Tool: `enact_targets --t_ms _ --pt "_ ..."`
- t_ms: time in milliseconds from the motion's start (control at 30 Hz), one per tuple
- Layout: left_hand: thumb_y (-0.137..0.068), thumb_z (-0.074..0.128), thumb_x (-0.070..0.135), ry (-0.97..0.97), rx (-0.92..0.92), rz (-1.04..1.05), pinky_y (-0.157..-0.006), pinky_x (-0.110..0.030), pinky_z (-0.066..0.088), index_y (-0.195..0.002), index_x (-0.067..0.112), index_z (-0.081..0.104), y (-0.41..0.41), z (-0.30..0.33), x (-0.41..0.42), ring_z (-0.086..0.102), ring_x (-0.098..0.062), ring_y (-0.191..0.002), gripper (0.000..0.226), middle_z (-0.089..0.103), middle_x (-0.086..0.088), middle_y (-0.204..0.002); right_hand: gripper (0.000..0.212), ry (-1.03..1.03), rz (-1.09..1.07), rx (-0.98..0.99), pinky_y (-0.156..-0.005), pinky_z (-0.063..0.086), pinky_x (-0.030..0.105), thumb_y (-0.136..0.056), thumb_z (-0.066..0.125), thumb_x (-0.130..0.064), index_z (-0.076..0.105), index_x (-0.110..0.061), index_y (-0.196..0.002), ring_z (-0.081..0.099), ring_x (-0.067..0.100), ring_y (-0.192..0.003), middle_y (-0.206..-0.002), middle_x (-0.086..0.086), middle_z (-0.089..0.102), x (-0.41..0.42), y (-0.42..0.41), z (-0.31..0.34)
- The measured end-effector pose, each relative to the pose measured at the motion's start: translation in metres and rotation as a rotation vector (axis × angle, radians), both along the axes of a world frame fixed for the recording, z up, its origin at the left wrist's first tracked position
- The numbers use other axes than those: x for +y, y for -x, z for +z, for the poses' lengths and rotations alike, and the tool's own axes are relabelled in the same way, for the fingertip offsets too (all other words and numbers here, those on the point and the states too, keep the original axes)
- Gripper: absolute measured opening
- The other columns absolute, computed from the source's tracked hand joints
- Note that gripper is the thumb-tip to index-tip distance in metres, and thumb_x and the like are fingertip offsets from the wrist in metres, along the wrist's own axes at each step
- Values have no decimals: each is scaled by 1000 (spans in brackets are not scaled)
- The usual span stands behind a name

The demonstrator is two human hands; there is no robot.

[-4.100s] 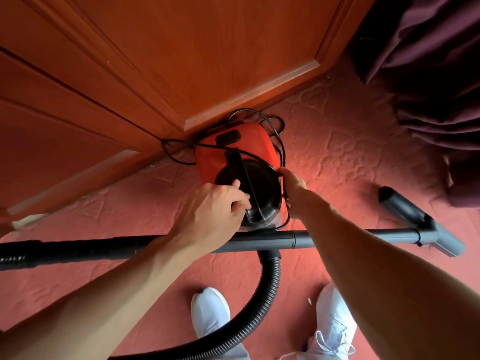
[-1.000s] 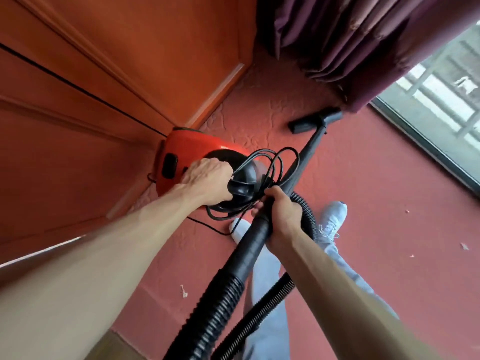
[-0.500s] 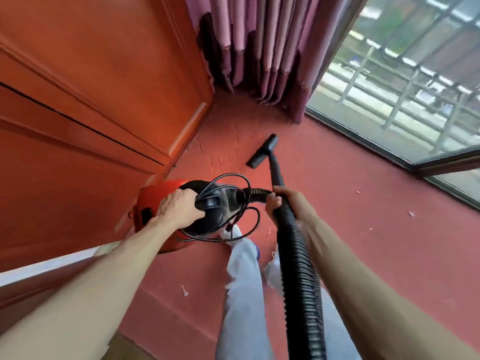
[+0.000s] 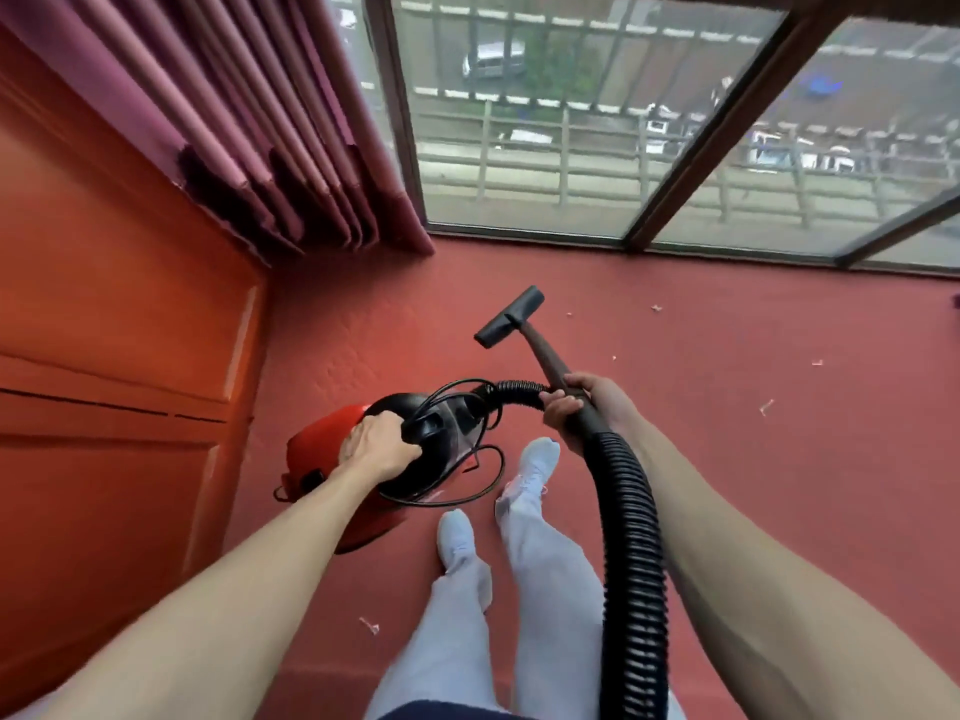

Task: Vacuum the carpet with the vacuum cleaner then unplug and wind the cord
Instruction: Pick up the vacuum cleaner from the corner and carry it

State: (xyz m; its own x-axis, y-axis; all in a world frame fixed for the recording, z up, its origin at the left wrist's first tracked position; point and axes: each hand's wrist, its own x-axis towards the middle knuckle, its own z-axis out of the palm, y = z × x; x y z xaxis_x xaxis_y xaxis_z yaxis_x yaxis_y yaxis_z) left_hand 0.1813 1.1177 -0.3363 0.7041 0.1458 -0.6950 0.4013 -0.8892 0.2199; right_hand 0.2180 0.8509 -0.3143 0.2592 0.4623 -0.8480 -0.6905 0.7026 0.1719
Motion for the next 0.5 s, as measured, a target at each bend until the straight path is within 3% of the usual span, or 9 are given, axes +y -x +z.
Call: enact_targets --t_ms 167,333,500 --pt "-71 65 32 -6 -18 -184 -72 -30 46 -74 21 60 -7 27 -64 65 -32 -95 12 70 -10 -95 25 127 -11 -53 -25 34 18 -98 39 -18 39 -11 -74 40 9 -27 -49 3 41 -93 50 20" --pt "-71 64 33 -26 -42 -343 -75 -32 49 -79 20 61 -9 56 -146 65 -33 -95 16 69 -10 -97 13 178 -75 -73 -26 36 17 -82 47 -10 38 -13 -73 42 9 -31 -50 1 42 -220 112 55" --pt "-75 66 31 -26 -66 -442 -79 -33 47 -92 16 62 7 62 -250 64 -32 -101 23 68 -13 -105 25 446 -38 -160 -32 44 18 -96 44 -17 47 -9 -72 46 10 -35 -54 3 47 -316 196 73"
